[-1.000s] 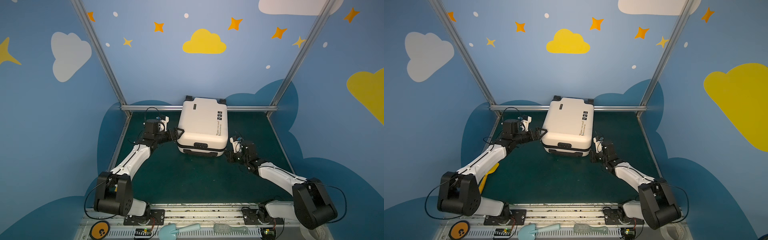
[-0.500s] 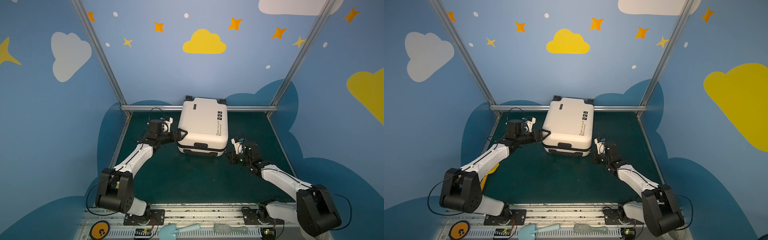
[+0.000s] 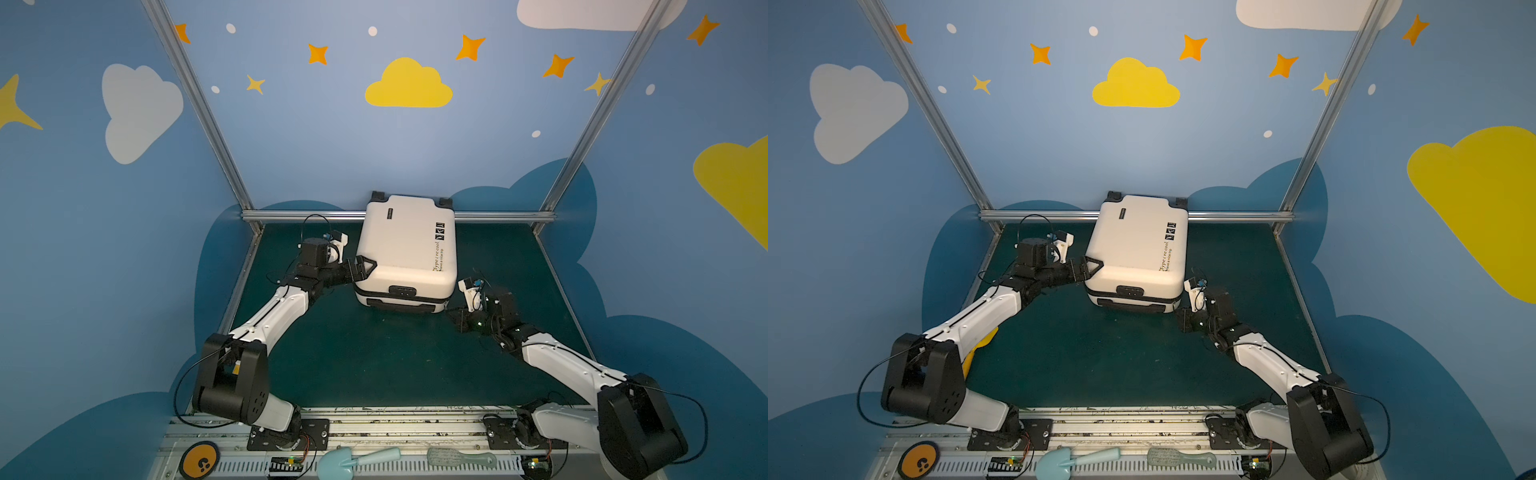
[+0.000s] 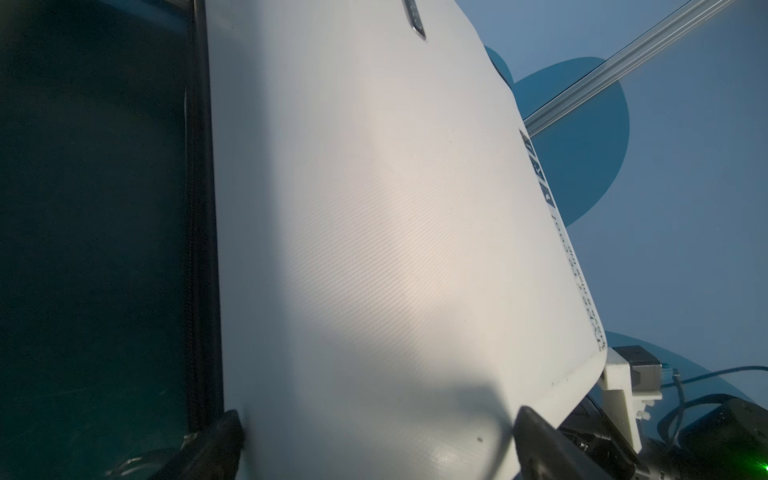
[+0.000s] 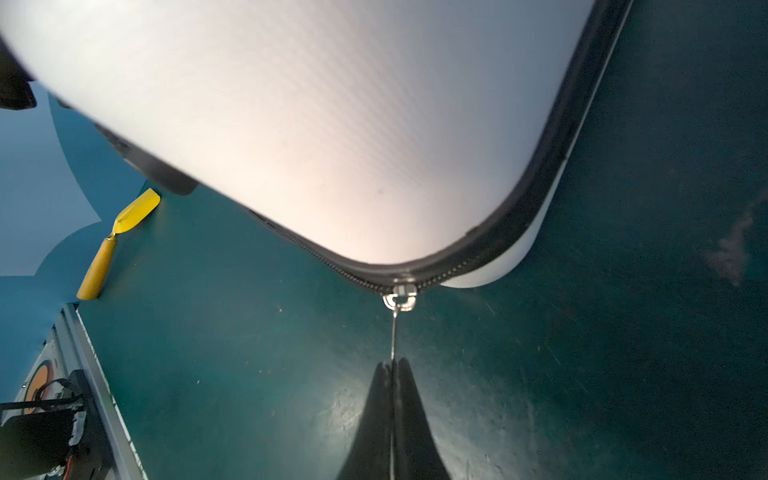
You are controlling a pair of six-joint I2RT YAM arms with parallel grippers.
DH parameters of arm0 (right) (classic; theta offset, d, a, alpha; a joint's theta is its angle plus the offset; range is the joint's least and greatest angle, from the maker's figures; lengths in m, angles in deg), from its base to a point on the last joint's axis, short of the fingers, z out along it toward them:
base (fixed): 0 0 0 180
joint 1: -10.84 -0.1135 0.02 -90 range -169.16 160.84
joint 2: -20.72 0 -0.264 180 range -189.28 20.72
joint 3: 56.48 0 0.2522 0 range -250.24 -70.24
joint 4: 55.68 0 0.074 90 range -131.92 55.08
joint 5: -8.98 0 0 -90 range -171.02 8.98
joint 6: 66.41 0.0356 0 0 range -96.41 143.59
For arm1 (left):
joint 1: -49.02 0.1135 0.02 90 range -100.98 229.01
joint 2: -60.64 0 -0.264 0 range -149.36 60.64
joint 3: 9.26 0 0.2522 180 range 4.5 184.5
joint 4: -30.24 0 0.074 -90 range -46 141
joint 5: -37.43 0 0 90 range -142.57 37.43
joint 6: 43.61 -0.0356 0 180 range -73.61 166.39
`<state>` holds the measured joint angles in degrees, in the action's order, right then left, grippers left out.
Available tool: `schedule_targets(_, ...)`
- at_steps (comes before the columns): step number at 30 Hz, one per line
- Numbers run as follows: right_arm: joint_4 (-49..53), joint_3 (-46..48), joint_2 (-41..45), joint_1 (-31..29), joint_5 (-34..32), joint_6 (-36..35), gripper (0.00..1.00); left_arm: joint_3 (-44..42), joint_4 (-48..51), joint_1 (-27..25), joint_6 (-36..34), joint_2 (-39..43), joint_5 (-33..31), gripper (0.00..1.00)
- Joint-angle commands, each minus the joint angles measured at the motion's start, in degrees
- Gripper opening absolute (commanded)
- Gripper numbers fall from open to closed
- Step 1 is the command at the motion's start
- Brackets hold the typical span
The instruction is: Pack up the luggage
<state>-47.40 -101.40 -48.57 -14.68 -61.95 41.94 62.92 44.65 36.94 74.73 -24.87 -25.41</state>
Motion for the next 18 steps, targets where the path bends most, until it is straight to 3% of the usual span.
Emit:
schedule_targets(1, 1.39, 0.48, 0.5, -3.29, 5.15, 0.42, 0.0, 1.21, -1.34, -2.01, -0.04, -0.57, 4.03, 1.0)
schedule_targets(18, -1.69, -8.31, -8.46, -15.74, -0.59, 1.56, 0.0, 0.34, -2.4, -4.0, 0.73, -0.35, 4.04, 1.0)
